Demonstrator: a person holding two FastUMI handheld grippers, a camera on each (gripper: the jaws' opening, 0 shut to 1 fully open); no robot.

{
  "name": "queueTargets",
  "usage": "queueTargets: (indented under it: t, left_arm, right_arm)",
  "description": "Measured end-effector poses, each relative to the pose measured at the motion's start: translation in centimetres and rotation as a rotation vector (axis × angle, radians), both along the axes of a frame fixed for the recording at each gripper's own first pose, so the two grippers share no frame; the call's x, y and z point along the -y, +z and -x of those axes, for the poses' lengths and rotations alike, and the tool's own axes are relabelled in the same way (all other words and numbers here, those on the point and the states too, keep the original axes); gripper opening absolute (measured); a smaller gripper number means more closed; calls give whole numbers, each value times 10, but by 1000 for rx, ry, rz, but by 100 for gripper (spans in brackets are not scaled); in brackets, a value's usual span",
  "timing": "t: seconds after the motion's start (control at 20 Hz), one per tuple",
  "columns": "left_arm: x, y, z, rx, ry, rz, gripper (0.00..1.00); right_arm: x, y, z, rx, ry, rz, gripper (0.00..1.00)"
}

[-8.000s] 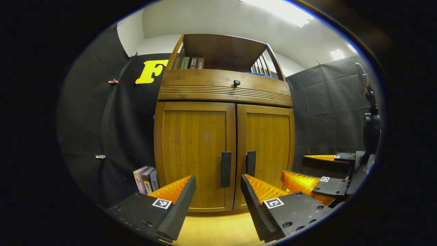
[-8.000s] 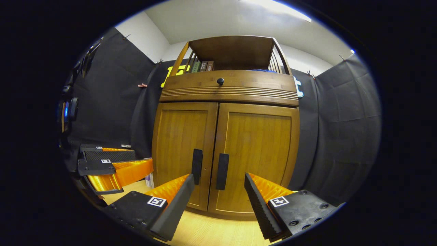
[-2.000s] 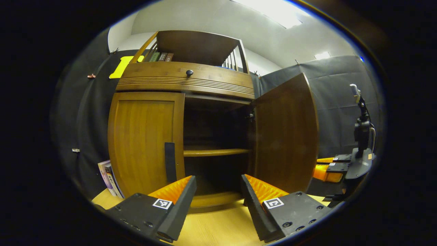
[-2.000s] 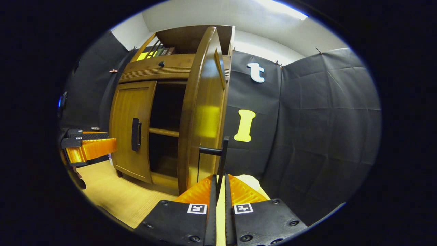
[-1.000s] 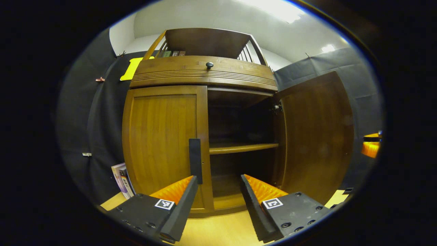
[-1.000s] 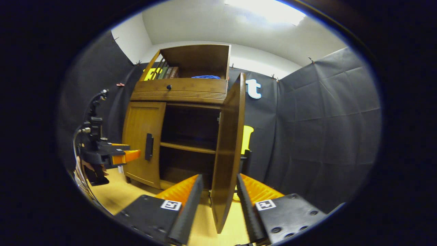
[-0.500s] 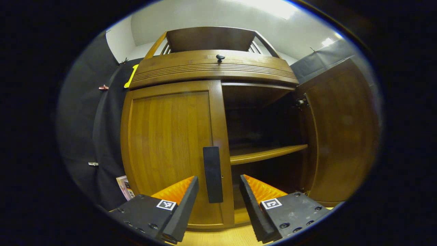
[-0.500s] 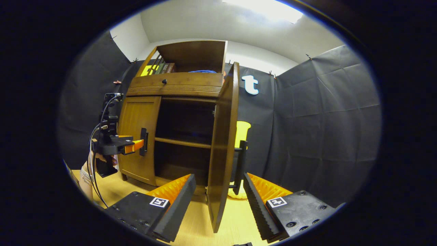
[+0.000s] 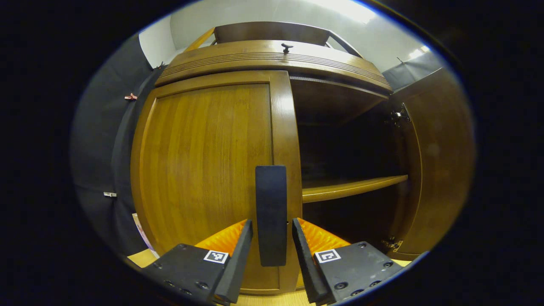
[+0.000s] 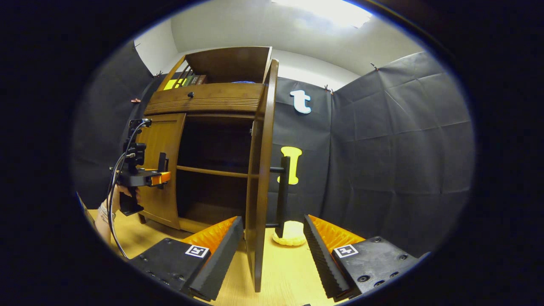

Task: Open the right door of the double-door shoe cabinet with the right hand, and open the left door with the left hand.

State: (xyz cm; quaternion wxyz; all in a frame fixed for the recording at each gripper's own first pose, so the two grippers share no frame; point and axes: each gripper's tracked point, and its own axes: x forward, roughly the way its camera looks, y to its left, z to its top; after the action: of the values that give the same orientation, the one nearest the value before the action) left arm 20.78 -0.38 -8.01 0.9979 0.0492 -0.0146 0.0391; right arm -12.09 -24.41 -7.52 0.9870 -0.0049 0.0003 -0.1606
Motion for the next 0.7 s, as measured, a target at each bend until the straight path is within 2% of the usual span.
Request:
queueTargets:
  t: [0.2,0.45,0.7]
  left_arm:
    - [2,2,-3,15,2,-6,53]
    - [-1,3,-3,23,14,4,37]
    - [-1,3,-3,16,15,23,36]
  right_arm:
    - [3,-8,-5,-3,-9,-12,92]
    - [8,-8,-4,3,-18,-14,91]
    - [9,-4,2,12,-31,-7,90]
